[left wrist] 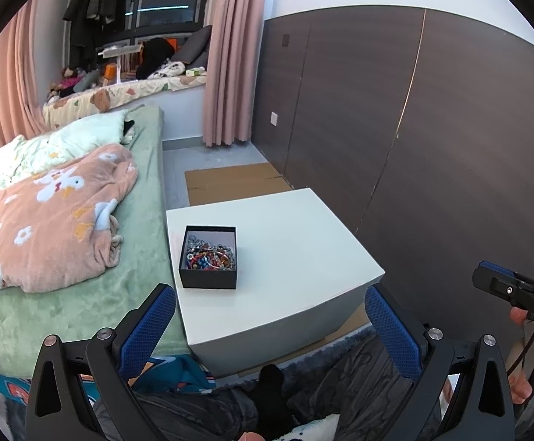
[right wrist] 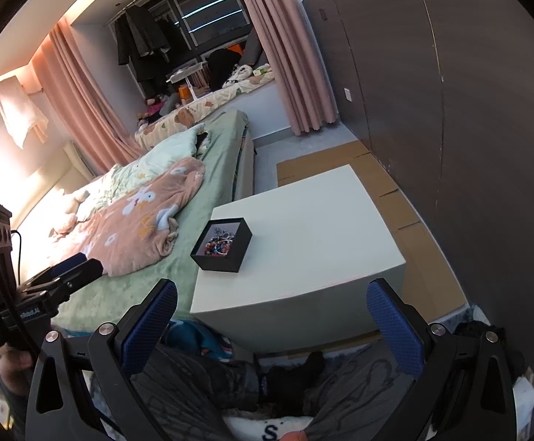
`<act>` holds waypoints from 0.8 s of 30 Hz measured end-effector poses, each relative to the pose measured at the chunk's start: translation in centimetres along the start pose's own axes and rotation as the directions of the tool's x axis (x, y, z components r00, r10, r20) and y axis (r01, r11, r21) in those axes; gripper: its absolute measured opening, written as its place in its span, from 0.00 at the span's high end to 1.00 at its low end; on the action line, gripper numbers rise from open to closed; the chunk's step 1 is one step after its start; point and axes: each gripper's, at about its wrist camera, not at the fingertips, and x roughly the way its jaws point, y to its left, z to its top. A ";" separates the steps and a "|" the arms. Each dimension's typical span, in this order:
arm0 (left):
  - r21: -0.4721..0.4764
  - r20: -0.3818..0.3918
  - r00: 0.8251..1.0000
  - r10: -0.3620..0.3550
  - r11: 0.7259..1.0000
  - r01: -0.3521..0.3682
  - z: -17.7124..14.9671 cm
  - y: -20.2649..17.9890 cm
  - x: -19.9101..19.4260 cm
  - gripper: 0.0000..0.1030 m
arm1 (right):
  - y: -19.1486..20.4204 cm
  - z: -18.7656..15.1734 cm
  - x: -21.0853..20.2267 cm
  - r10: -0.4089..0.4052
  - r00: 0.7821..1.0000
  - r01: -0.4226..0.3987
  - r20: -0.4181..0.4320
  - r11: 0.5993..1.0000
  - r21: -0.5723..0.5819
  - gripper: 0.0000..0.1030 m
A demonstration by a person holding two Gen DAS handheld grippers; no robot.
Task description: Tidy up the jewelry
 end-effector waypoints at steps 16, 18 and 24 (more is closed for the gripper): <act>-0.064 -0.014 0.999 -0.029 0.998 0.028 -0.5 1.5 2.0 0.00 | -1.3 -0.1 2.3 -0.013 0.998 0.014 -0.054 1.000 0.026 0.00; -0.049 -0.016 1.000 -0.026 0.998 0.025 -0.5 1.2 2.1 0.00 | -1.6 -0.2 2.3 -0.014 0.998 0.016 -0.053 0.999 0.031 0.00; 0.007 0.028 0.999 0.017 1.000 -0.017 -0.9 0.2 1.7 0.00 | -1.6 -0.3 2.3 -0.008 0.999 0.009 -0.048 0.999 0.032 0.00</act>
